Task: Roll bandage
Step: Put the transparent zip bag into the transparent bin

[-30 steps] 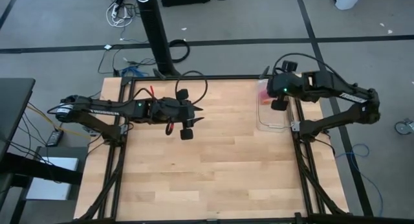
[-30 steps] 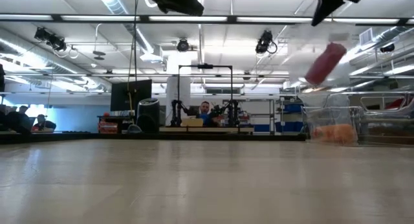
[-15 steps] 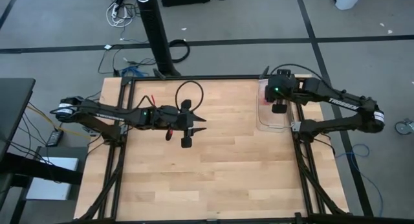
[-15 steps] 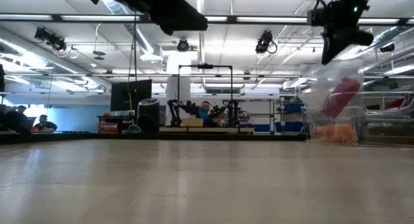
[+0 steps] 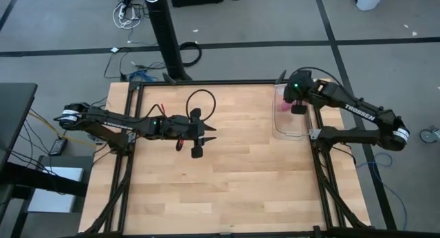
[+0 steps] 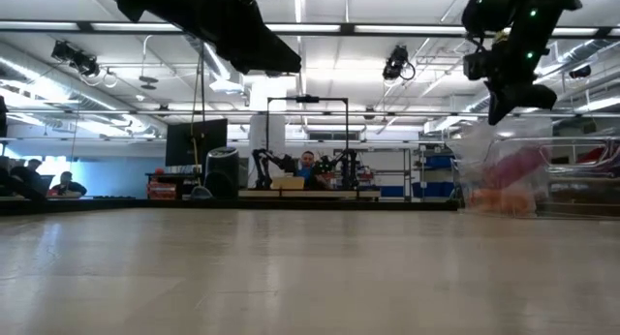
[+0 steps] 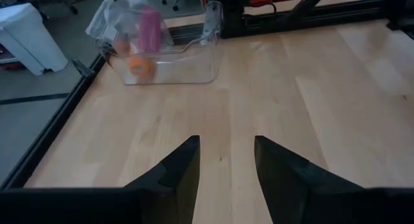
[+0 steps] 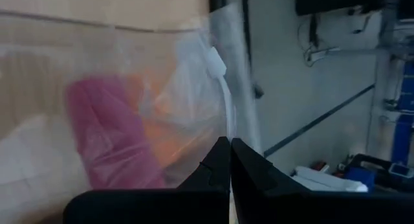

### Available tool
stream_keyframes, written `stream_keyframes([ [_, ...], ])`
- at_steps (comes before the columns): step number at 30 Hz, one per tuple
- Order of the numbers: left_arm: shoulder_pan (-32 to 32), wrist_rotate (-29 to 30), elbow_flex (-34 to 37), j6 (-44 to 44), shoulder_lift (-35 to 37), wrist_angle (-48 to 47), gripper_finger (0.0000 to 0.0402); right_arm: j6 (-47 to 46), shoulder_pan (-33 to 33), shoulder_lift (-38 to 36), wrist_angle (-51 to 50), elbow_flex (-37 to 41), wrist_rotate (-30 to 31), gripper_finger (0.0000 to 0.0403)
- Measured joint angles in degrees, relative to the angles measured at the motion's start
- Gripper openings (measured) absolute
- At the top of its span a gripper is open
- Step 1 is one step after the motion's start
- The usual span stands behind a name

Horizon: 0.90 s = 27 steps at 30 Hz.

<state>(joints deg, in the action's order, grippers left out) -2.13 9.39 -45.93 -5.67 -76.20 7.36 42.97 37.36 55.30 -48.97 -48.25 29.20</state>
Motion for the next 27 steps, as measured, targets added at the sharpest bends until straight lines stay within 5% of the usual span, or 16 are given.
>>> stream_keyframes([
  [11, 0.00, 0.55, 0.00, 0.18, 0.00, 0.04, 0.0154, 1.24, -0.05, -4.25, -2.89, -2.16, -2.60, 0.0000],
  [19, 0.30, 1.50, 0.00, 0.10, 0.00, -0.07, 0.0154, 5.34, 0.05, -5.72, -2.19, -2.14, 2.62, 0.0000],
  [27, 1.03, 1.55, 0.00, 0.17, 0.00, -0.03, 0.0154, 3.76, 0.05, -5.55, -2.46, -2.13, -4.29, 0.0000],
])
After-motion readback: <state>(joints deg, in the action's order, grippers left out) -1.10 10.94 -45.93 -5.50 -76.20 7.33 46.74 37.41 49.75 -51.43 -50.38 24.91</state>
